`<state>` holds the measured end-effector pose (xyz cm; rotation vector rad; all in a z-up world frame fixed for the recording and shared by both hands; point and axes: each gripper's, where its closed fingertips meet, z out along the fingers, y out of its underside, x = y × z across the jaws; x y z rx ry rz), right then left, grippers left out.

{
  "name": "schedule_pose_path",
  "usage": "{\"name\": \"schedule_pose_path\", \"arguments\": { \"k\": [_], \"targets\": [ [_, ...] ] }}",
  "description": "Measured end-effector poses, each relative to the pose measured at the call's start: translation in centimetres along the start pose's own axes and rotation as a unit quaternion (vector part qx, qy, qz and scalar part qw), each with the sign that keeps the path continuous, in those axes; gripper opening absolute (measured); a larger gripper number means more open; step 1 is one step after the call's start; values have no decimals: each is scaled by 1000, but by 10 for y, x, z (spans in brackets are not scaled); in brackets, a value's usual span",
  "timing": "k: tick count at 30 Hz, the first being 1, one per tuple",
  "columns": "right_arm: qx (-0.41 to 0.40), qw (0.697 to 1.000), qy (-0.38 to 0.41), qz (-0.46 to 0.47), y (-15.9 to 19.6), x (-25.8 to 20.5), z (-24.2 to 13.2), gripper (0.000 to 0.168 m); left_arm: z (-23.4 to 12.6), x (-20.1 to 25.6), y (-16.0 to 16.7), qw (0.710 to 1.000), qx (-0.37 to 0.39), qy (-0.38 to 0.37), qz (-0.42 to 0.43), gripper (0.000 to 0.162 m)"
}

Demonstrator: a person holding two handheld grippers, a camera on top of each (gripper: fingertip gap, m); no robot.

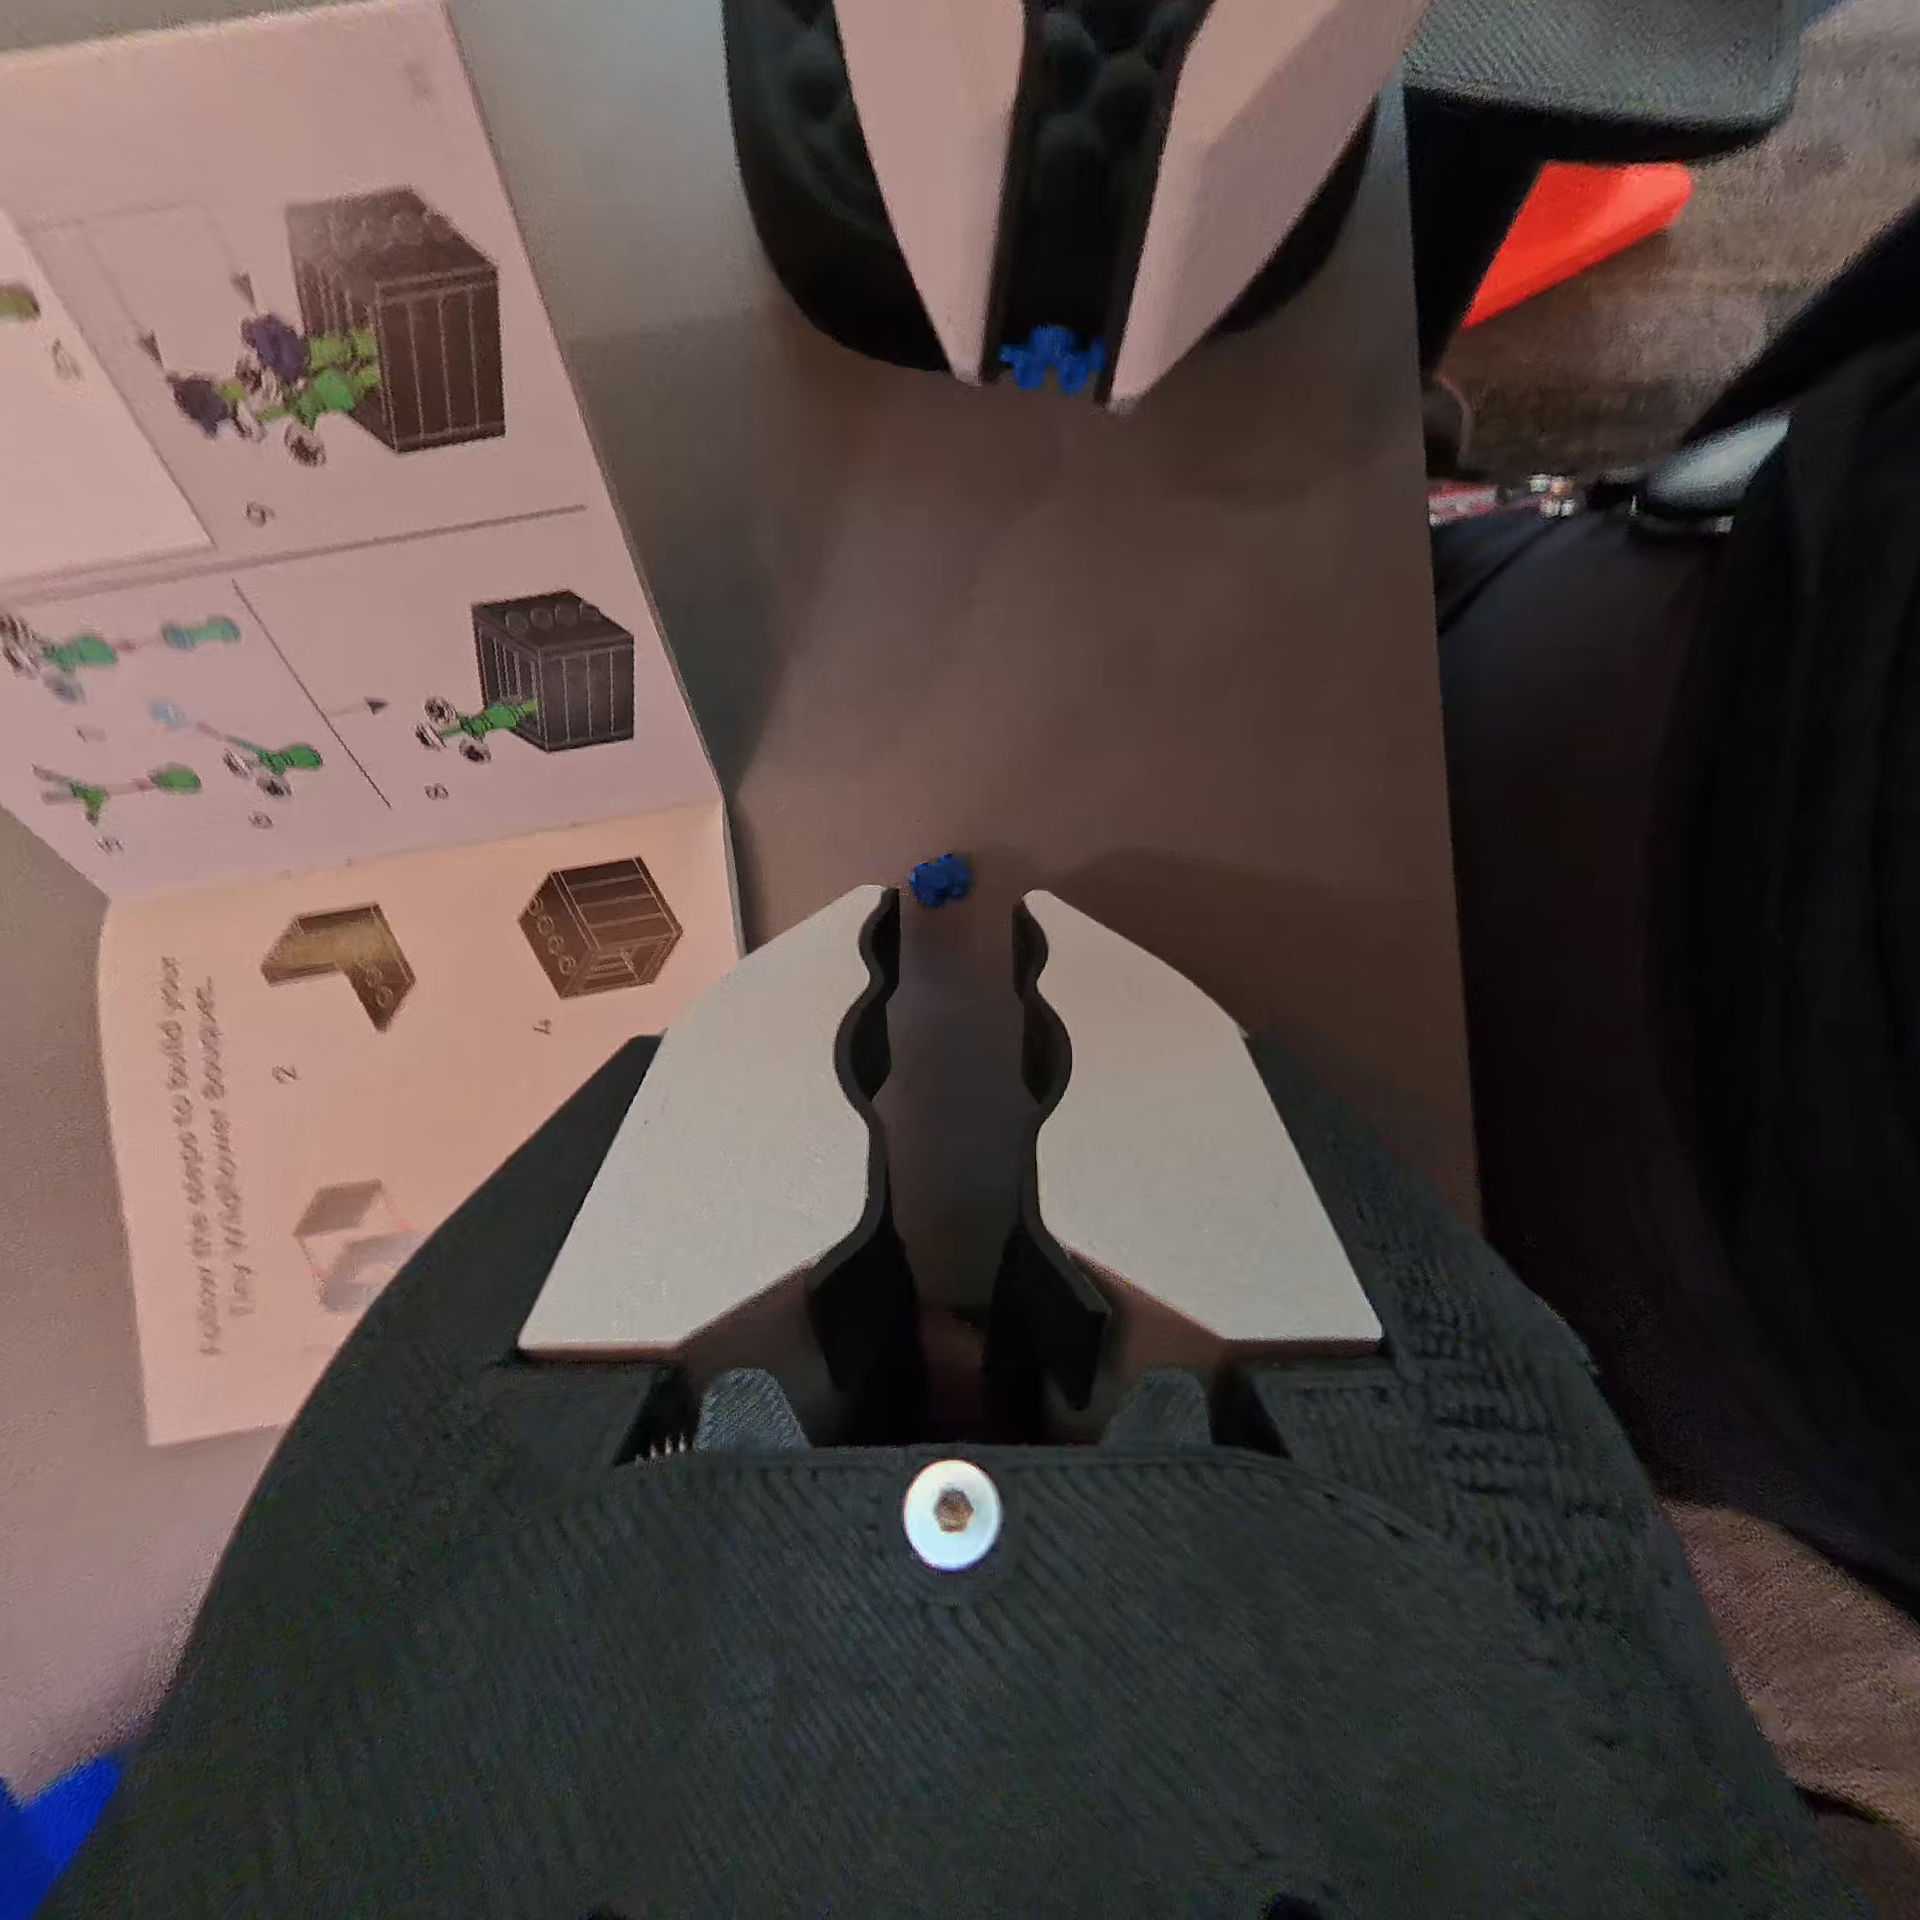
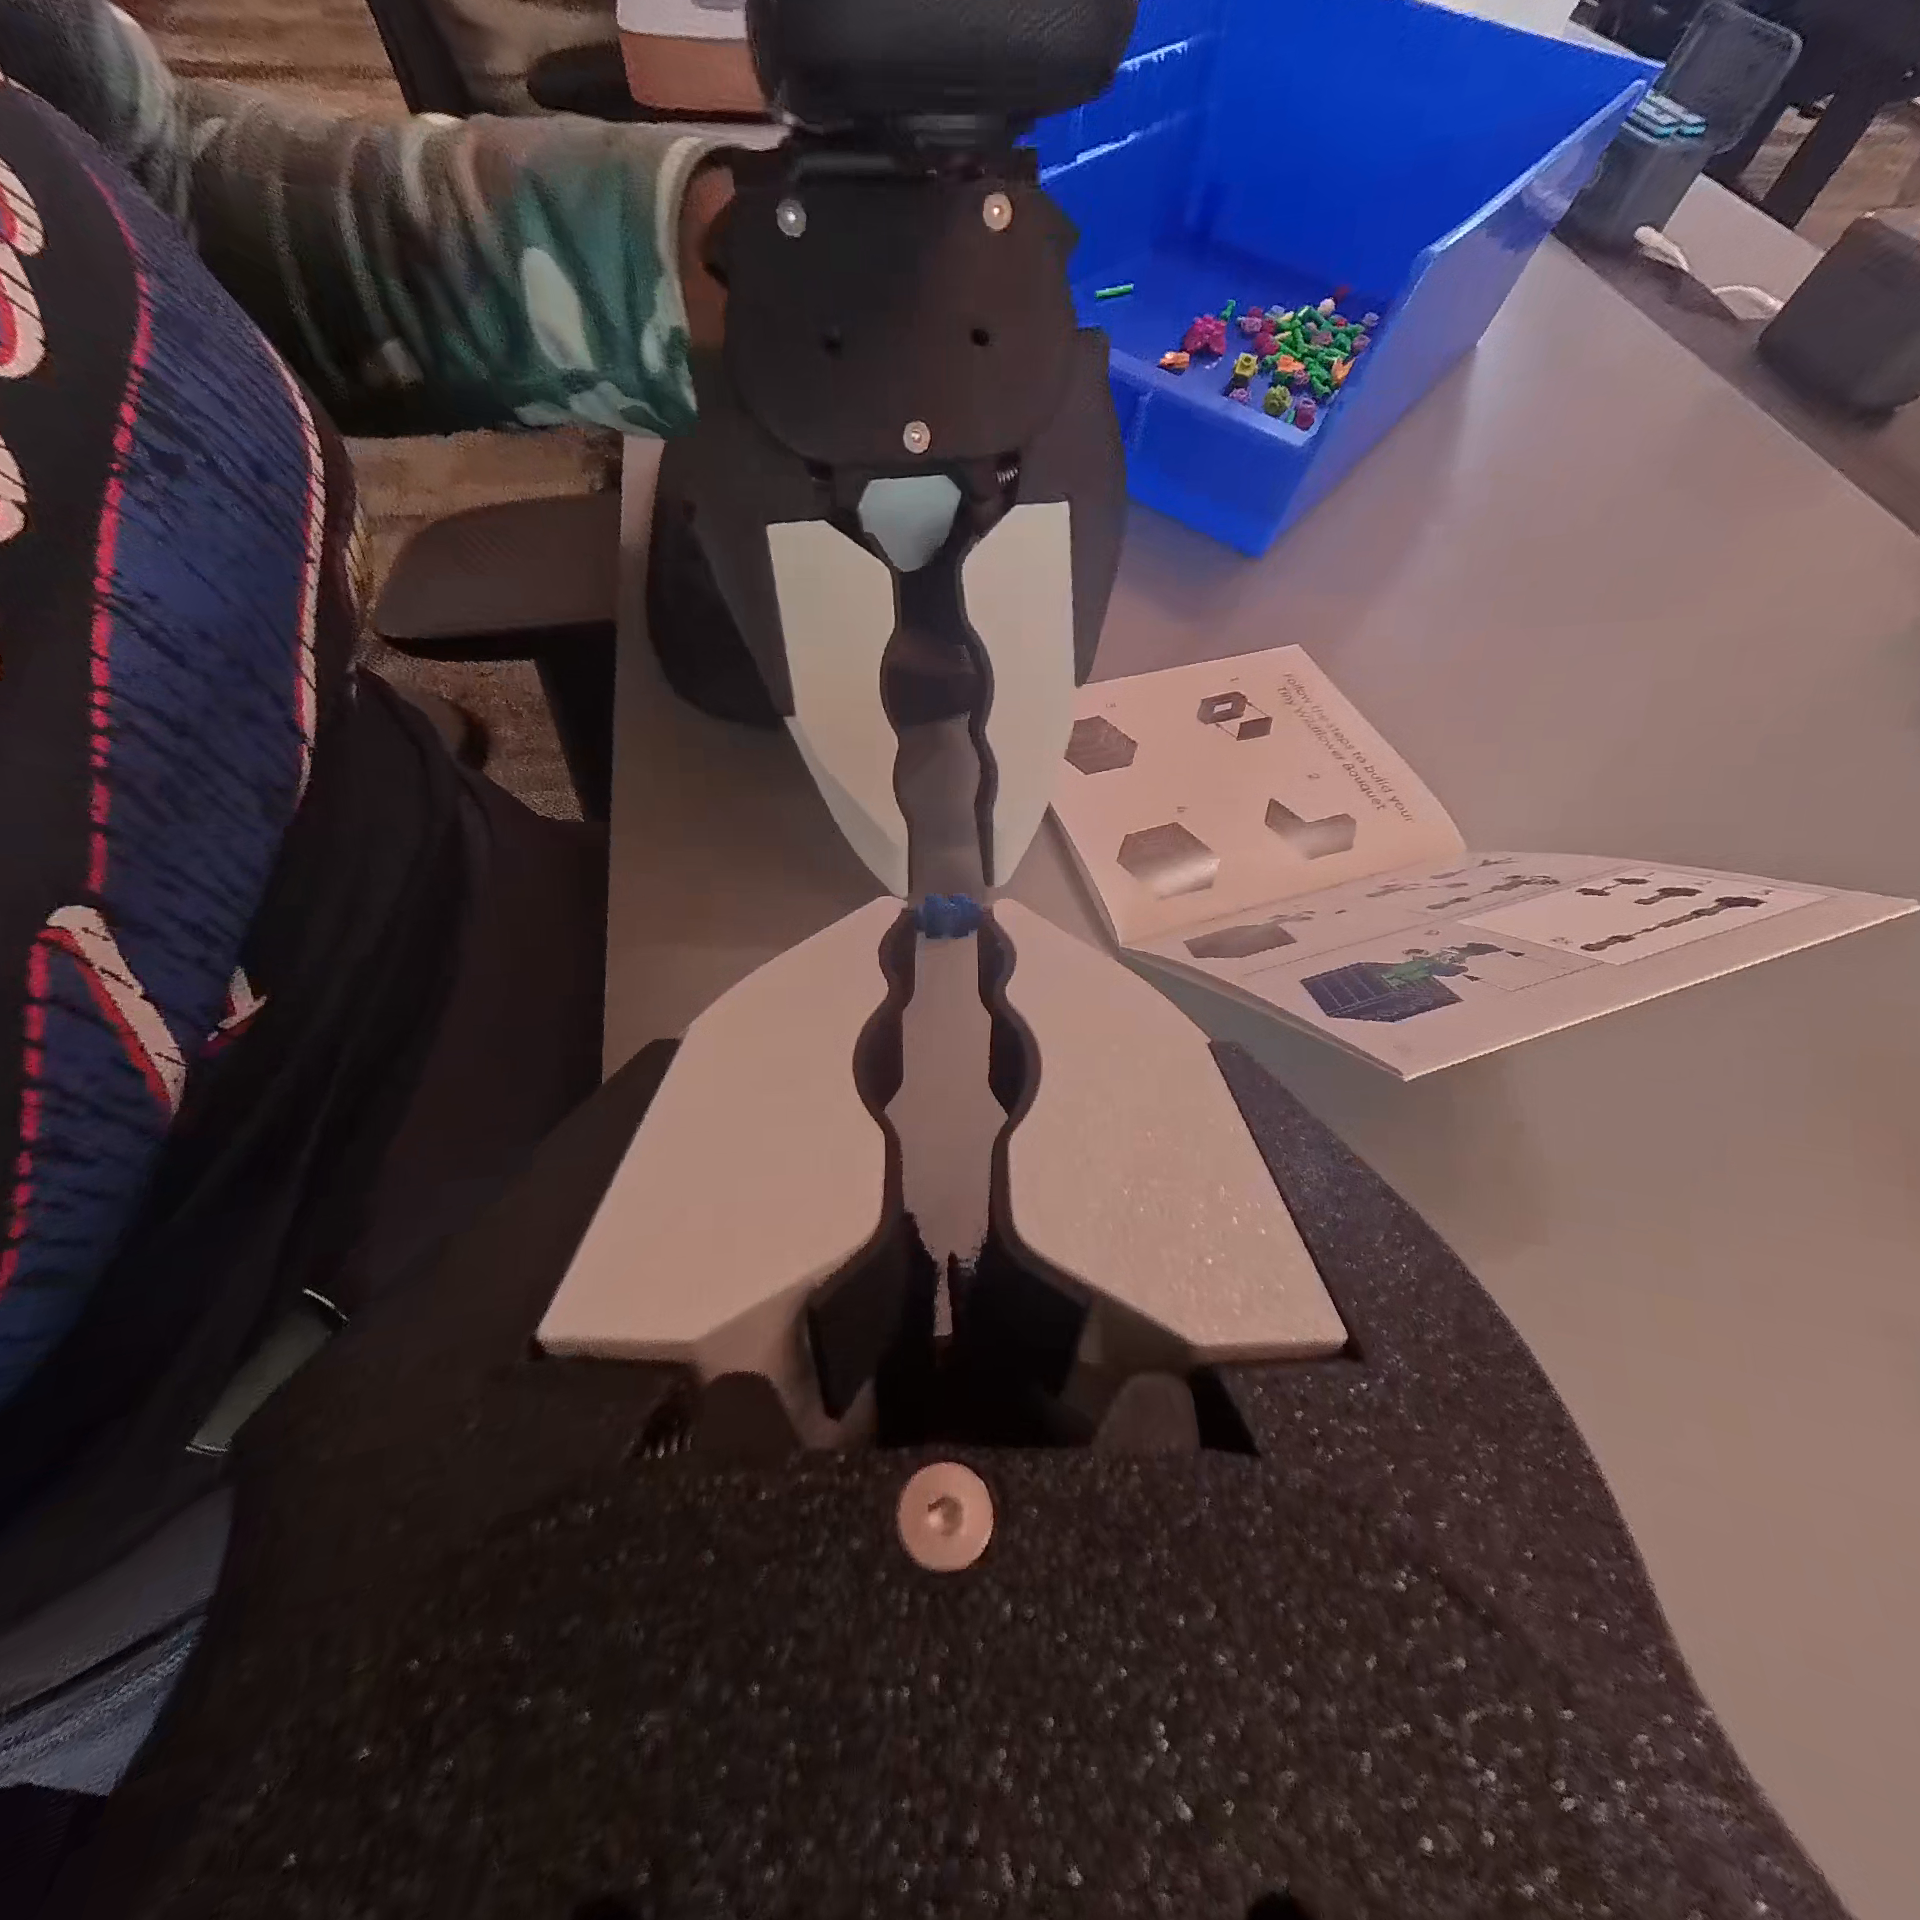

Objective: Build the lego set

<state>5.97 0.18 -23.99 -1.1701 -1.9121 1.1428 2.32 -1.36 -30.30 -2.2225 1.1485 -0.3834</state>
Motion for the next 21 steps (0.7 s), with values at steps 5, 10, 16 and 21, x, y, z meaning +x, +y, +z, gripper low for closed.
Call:
{"name": "schedule_pose_path", "arguments": {
  "k": [5, 10, 16, 21],
  "targets": [
    [6, 1000, 1, 3, -1, 0, -4, 11, -3, -7, -1, 990, -12, 42, 137, 20],
    [18, 1000, 6, 8, -3, 1, -10, 11, 5, -14, 1, 970, -30, 87, 224, 17],
    [15, 1000, 18, 8, 0, 4, -17, 11, 7, -1, 0, 963, -18, 159, 217, 9],
    [15, 999, 25, 12, 3, 8, -22, 11, 6, 2, 3, 976, -38, 137, 166, 8]
  ]
}}
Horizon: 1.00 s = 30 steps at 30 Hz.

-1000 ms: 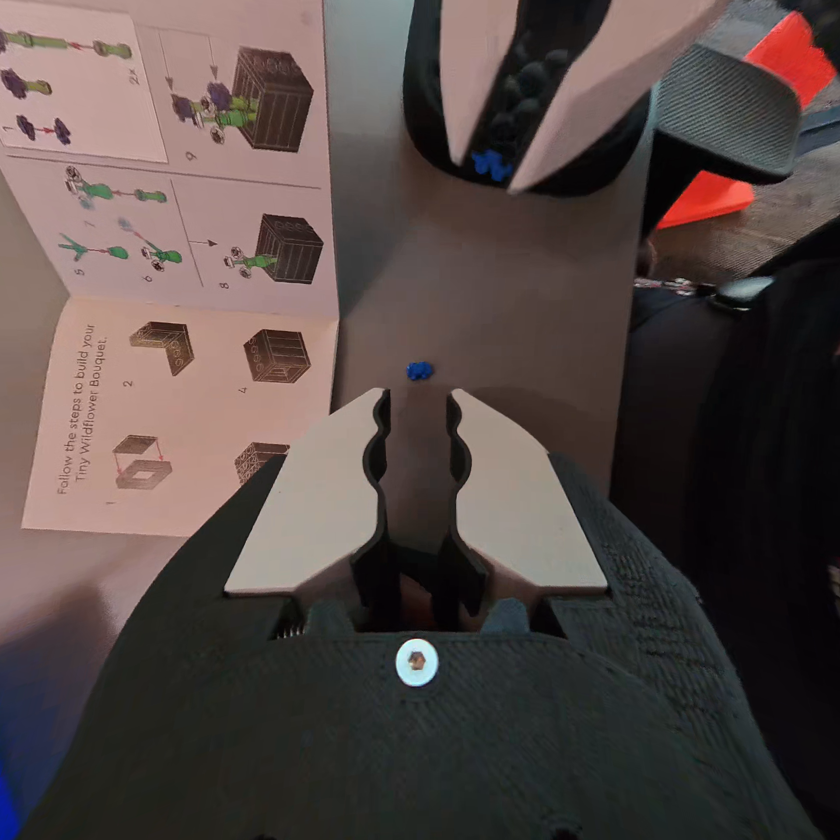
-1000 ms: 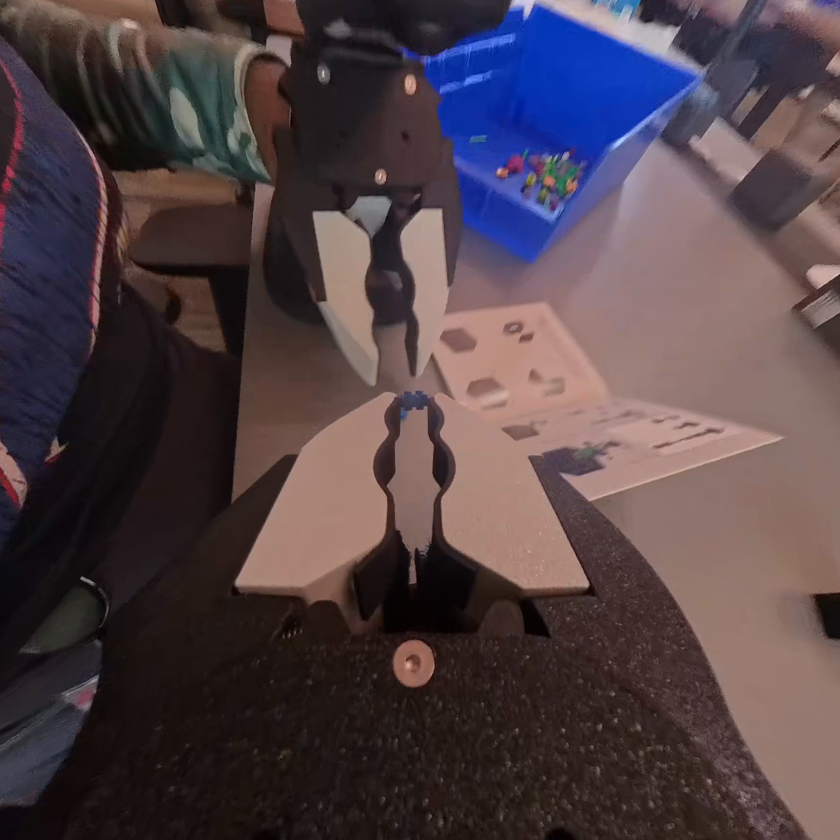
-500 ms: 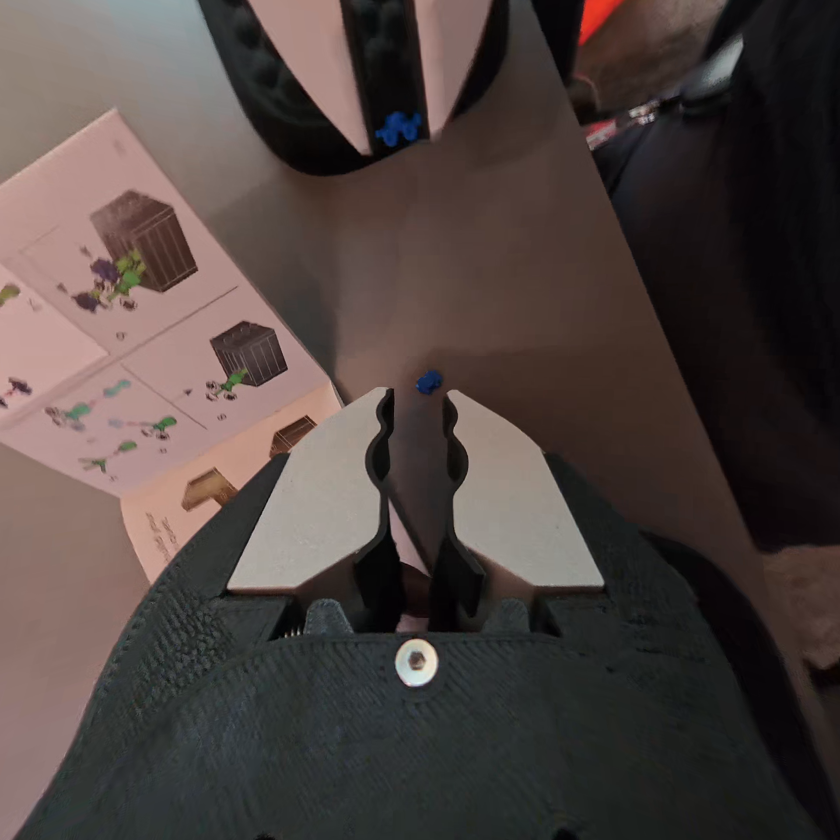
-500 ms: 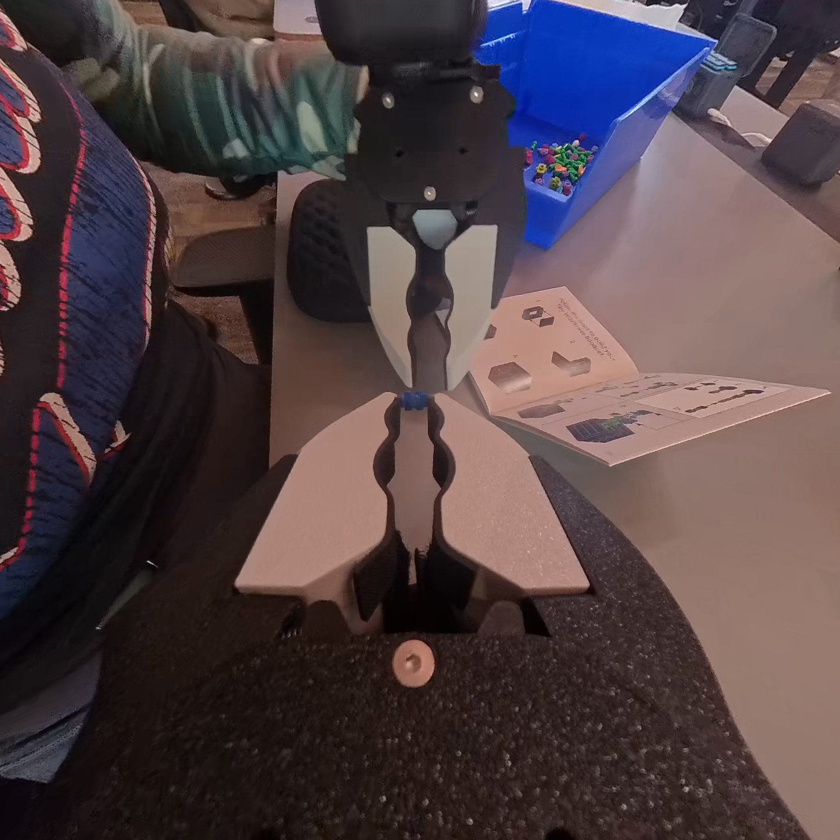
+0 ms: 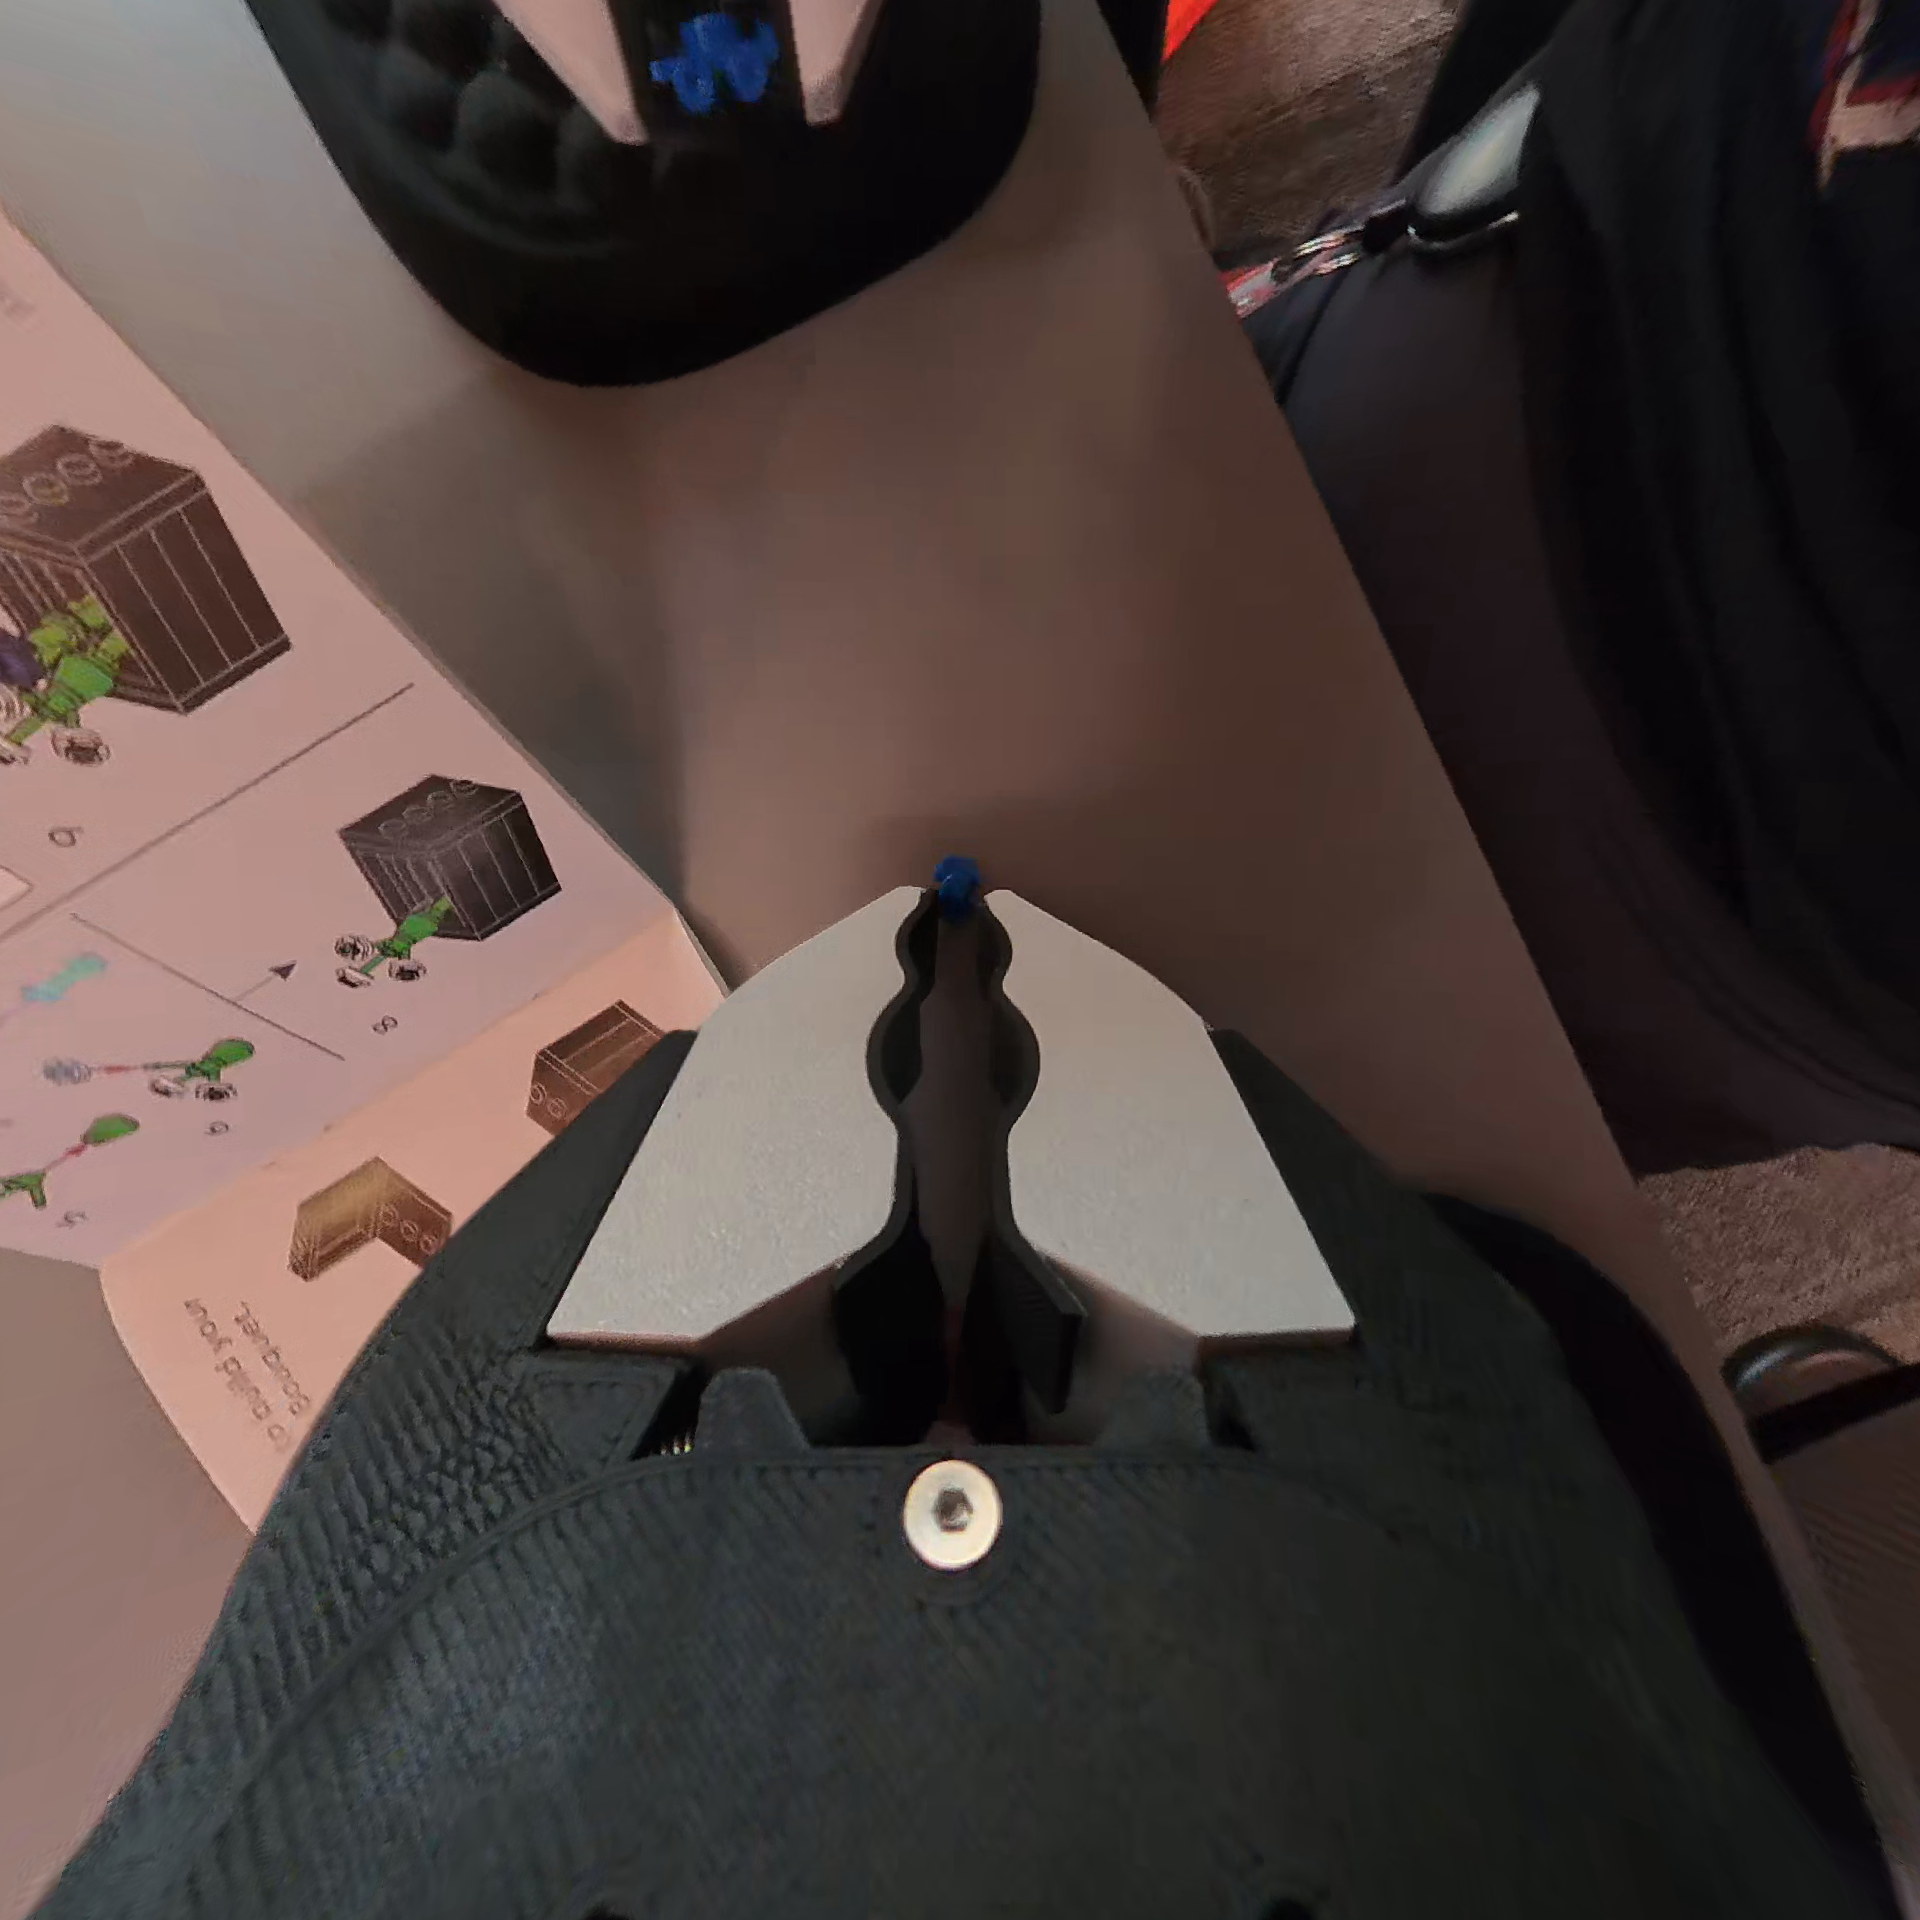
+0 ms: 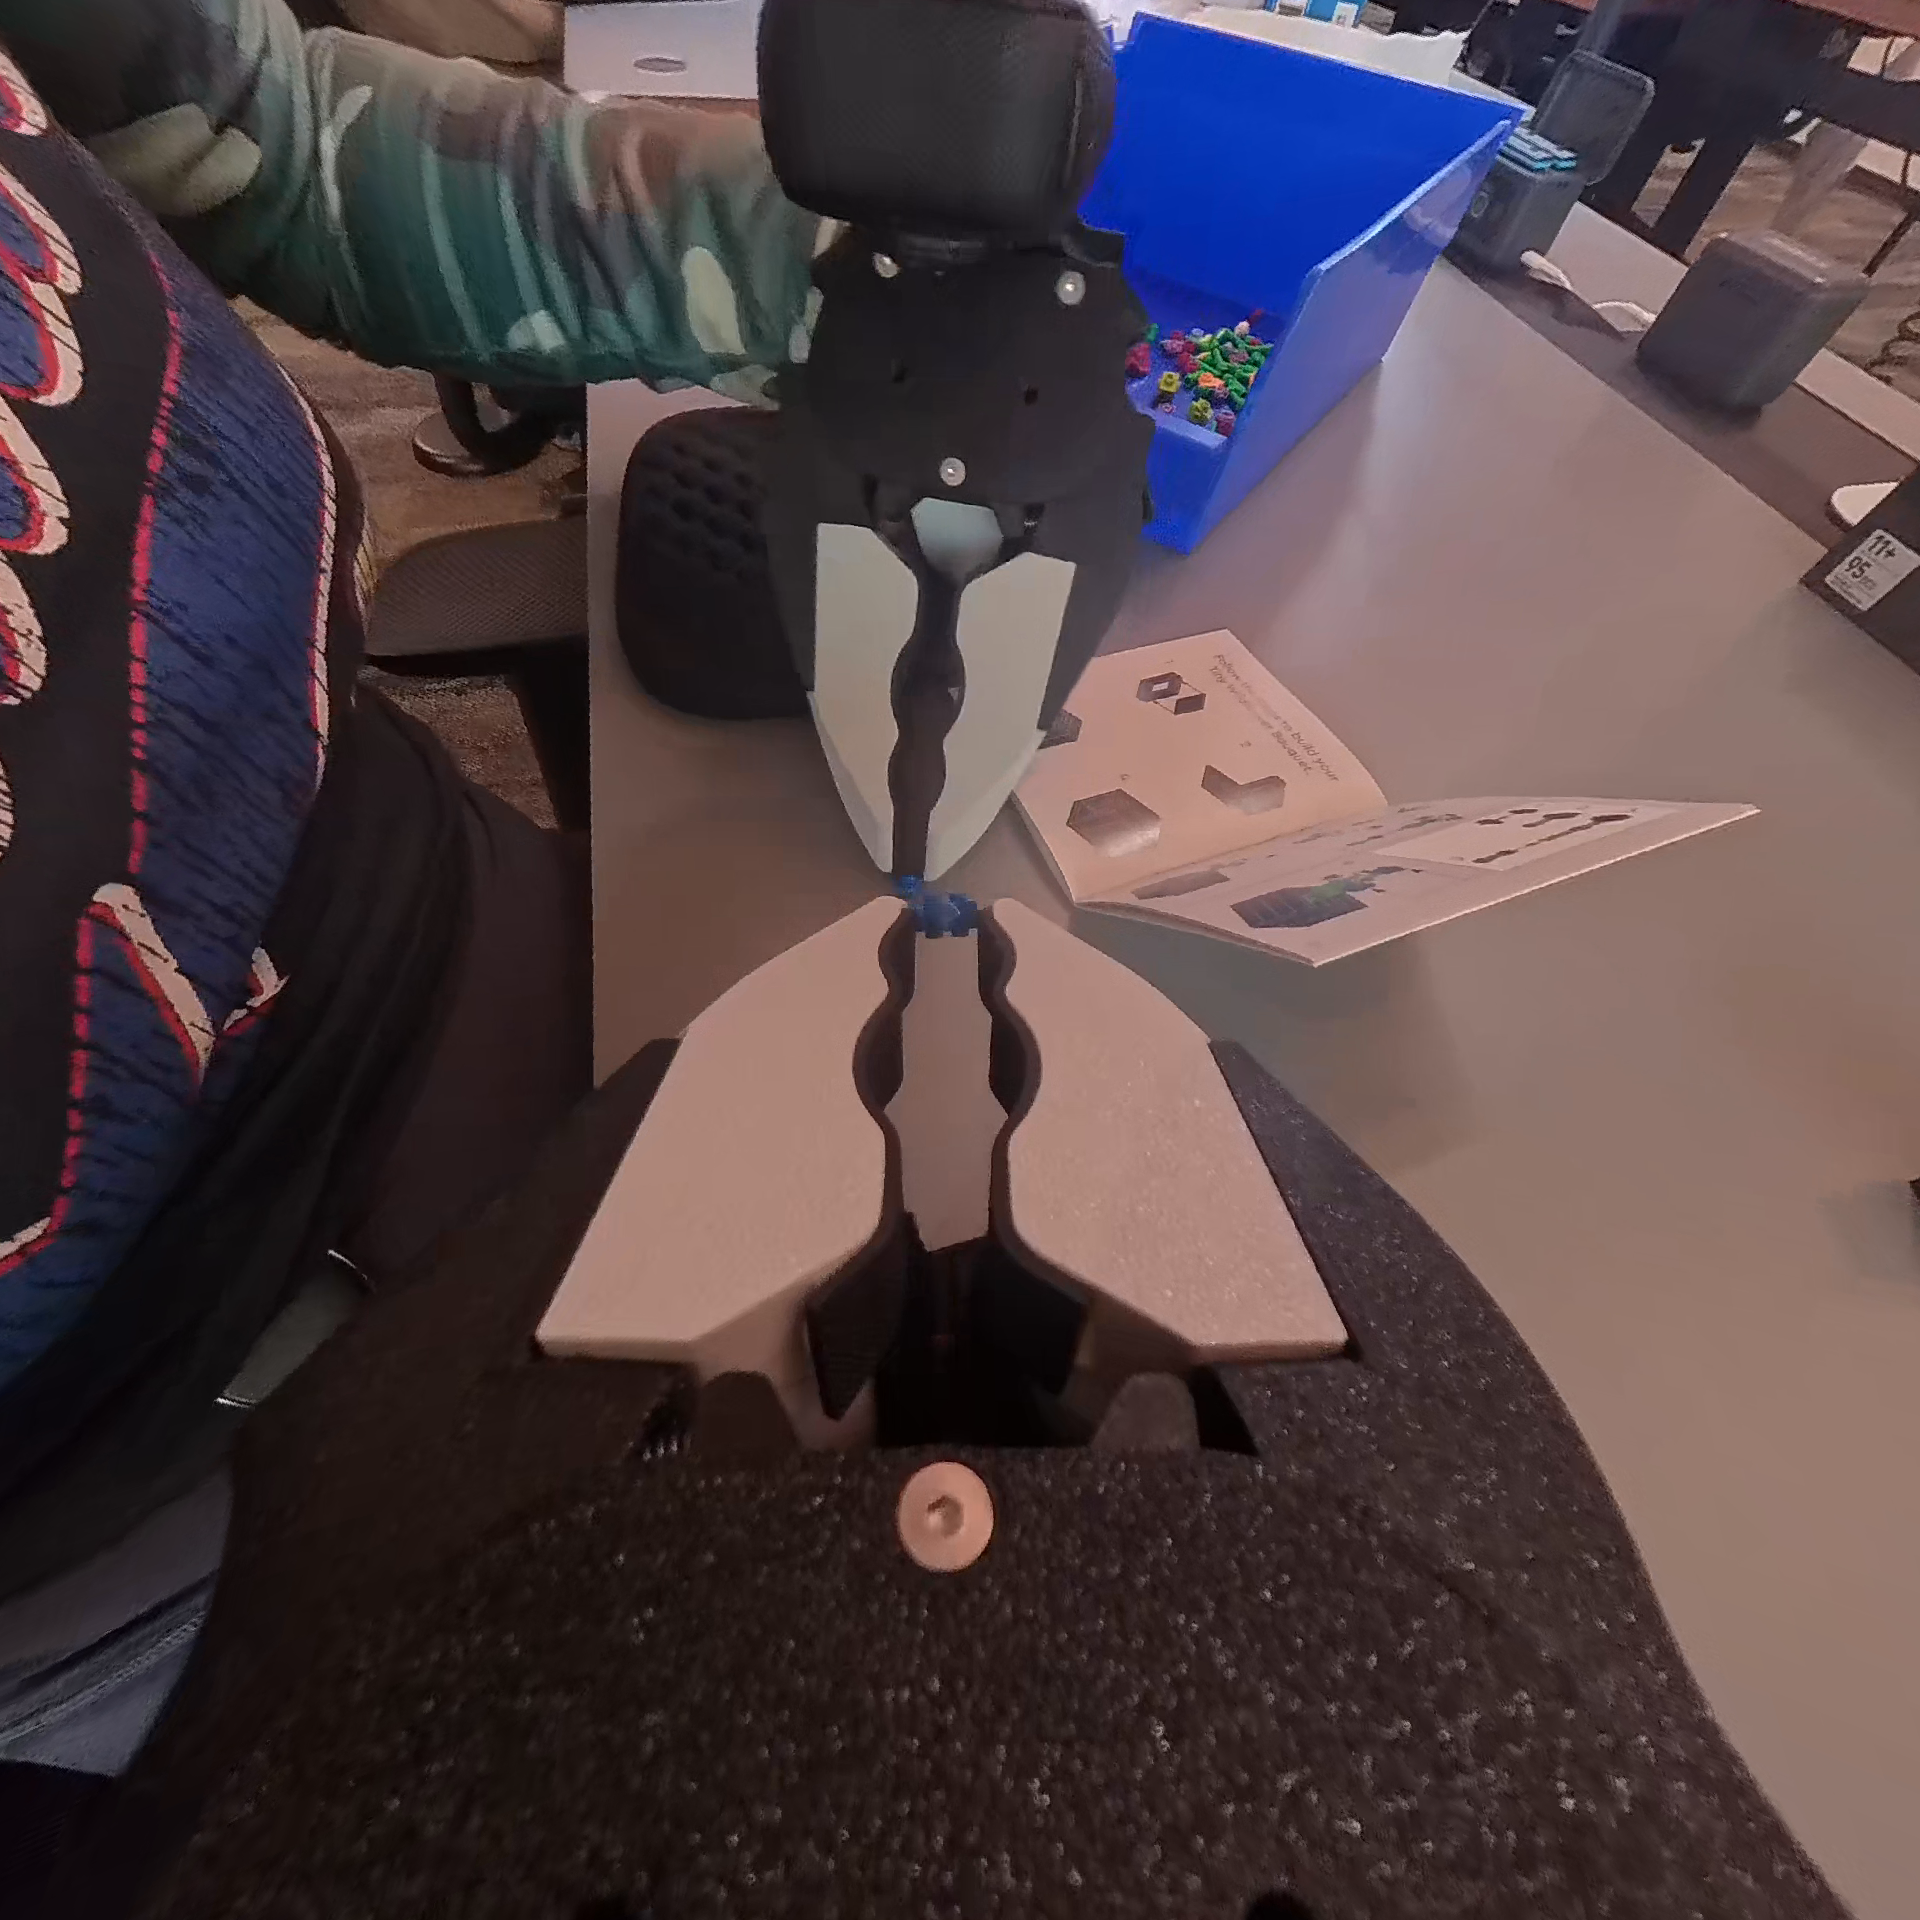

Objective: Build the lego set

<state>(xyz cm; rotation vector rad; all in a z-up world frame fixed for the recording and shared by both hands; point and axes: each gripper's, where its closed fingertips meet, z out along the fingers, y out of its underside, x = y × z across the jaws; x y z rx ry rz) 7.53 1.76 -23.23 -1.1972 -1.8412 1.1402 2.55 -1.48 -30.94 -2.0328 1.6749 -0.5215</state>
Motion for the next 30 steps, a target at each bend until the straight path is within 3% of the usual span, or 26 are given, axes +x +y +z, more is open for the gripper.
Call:
{"name": "schedule_pose_path", "arguments": {
  "k": [13, 22, 30],
  "targets": [
    [-67, 997, -31, -1, 19, -13, 10, 12, 16, -3, -24, 972, 13, -68, -223, 8],
    [-100, 995, -25, 18, 29, -14, 19, 11, 11, 1, -29, 971, 10, -87, -221, 19],
    [-198, 979, 33, 25, 52, -14, 38, 12, 6, 7, -29, 976, 59, -42, -204, 20]
  ]
}}
